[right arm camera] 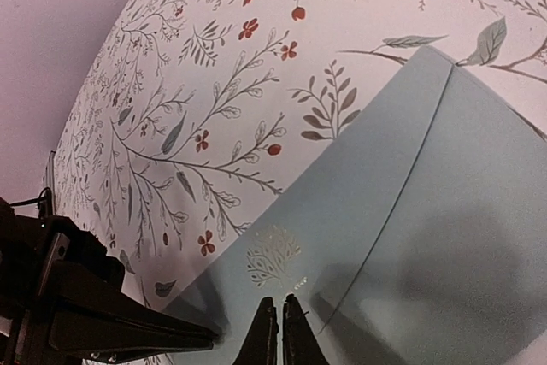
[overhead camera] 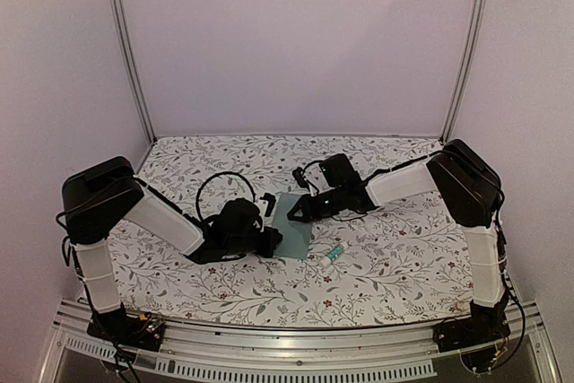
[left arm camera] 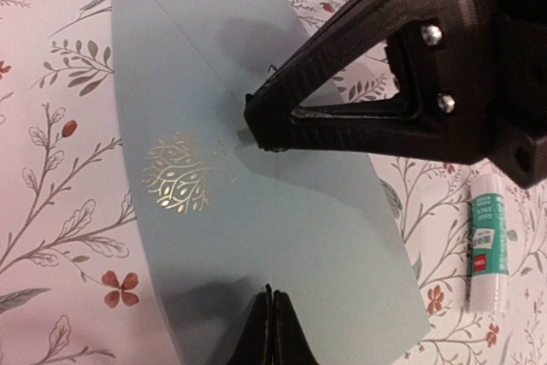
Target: Place the letter into the envelope and seal it
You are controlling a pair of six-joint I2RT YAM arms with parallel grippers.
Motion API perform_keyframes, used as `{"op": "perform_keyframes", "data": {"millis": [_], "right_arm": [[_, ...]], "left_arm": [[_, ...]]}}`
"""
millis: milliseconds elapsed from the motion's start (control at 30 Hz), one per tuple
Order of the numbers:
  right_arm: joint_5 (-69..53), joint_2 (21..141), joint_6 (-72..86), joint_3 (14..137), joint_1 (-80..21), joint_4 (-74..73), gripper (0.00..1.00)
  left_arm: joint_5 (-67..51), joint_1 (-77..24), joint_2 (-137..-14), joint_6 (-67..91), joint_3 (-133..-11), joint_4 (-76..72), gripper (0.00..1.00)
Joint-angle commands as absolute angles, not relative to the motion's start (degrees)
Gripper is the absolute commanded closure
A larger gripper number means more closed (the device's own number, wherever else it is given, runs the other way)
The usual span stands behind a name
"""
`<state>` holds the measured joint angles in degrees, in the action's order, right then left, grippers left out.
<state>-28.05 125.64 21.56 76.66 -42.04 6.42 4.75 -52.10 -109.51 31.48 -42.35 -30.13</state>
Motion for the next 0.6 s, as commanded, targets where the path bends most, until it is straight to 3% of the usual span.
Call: {"op": "perform_keyframes", "data": {"millis": [0, 567], "right_arm": [[-27.3, 122.0, 20.7, 76.7, -44.4, 5.1, 0.95], [-21.0, 127.0, 21.1, 75.5, -43.7, 4.4, 0.96]], "left_arm": [[5.0, -53.1, -110.1, 30.9, -42.5, -25.2, 1.0], [5.4, -53.2, -110.5, 30.8, -42.4, -25.2, 1.0]]}}
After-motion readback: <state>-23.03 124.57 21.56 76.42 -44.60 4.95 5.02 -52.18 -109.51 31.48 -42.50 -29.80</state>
